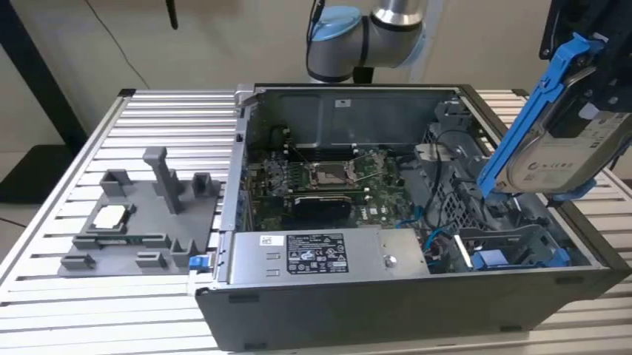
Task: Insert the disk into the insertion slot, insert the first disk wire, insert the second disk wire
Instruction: 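Insert the disk into the insertion slot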
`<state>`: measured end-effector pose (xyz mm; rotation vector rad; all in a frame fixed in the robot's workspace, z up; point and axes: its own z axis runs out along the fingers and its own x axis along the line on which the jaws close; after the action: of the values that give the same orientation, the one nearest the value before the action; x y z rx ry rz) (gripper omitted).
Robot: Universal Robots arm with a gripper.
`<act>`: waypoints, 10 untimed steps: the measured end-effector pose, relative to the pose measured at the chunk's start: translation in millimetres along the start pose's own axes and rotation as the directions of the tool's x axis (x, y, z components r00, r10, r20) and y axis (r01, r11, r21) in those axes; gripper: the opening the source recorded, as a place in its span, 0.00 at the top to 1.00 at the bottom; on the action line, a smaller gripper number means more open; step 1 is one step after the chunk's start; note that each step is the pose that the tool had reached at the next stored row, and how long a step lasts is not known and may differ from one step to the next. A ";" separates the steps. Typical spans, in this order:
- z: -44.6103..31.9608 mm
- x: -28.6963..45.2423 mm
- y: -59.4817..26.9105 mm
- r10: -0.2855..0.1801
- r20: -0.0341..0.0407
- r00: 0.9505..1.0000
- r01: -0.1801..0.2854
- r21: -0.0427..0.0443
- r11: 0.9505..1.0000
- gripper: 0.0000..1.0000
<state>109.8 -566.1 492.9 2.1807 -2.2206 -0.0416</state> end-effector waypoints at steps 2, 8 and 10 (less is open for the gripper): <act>2.9 0.0 -0.1 0.000 0.000 1.000 0.000 0.000 1.000 0.67; 11.7 0.0 -0.5 0.000 0.000 1.000 0.000 0.000 1.000 0.67; 14.2 -0.1 -0.6 0.000 0.000 1.000 0.000 0.000 1.000 0.67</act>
<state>109.8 -566.1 478.7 2.1807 -2.2206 -0.0413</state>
